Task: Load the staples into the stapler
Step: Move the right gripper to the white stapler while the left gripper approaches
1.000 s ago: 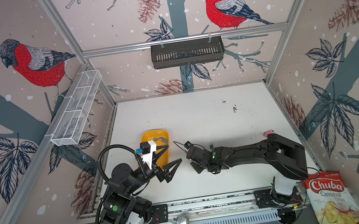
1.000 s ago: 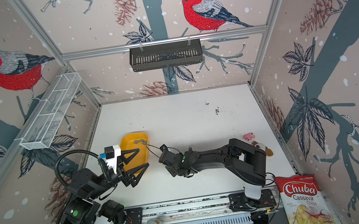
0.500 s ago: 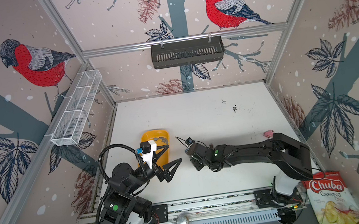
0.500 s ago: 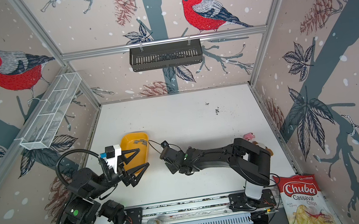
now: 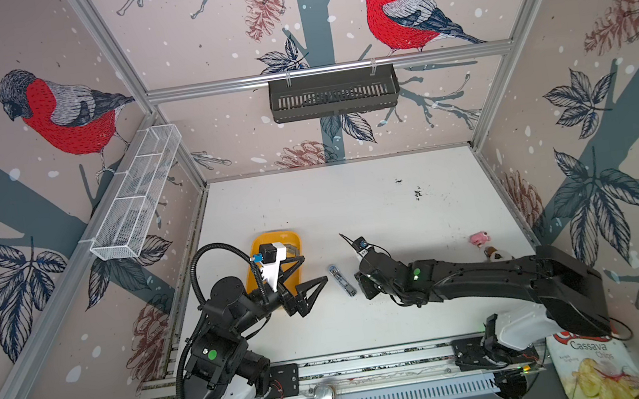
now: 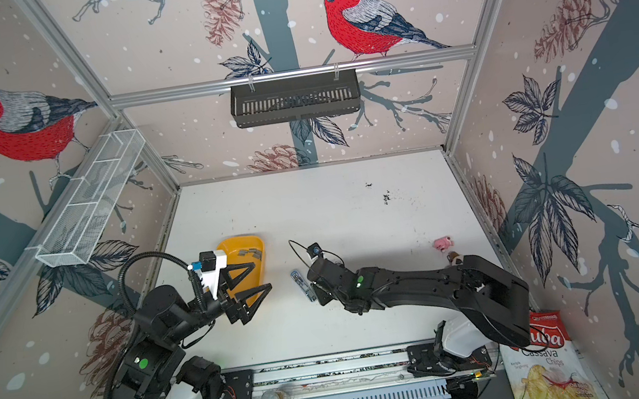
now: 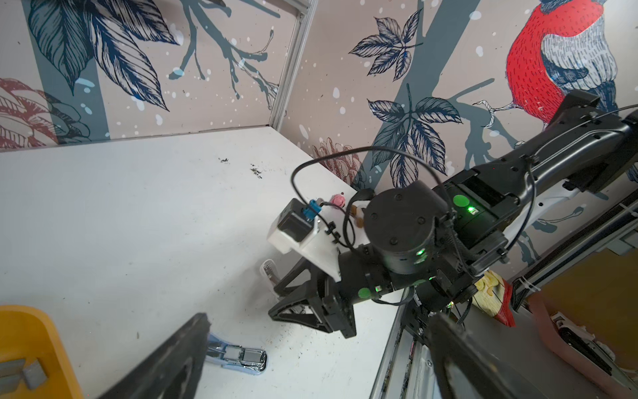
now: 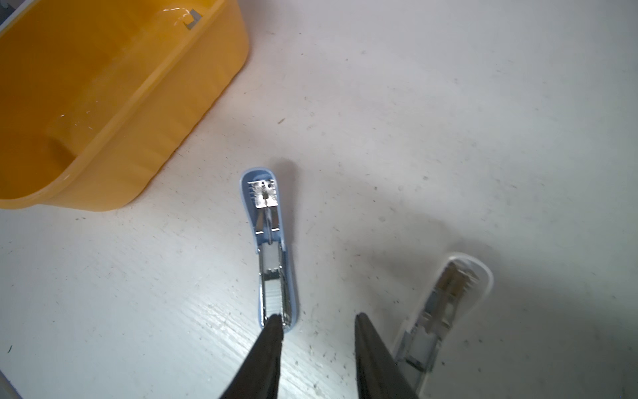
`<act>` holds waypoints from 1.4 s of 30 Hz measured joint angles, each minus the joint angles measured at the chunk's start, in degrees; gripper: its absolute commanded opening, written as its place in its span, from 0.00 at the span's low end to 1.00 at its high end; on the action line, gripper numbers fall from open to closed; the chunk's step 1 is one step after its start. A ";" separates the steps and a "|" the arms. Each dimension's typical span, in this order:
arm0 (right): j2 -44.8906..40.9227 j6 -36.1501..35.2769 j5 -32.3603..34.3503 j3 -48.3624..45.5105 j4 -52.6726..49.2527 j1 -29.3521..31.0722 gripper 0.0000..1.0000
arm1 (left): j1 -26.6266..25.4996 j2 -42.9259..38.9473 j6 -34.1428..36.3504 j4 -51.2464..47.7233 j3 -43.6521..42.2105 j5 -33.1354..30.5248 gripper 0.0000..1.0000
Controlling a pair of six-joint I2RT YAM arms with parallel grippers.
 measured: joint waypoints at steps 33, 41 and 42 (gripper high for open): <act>-1.42 1.86 0.52 -11.52 2.36 -1.81 0.46 | -0.11 27.45 -12.46 6.14 2.03 -16.15 1.00; -4.20 2.86 1.84 -13.42 1.64 -2.29 0.41 | -0.11 27.93 -12.48 9.03 0.57 -13.81 1.00; -4.74 2.86 1.84 -13.62 1.66 -2.29 0.41 | -0.13 28.11 -12.48 9.01 0.33 -13.49 1.00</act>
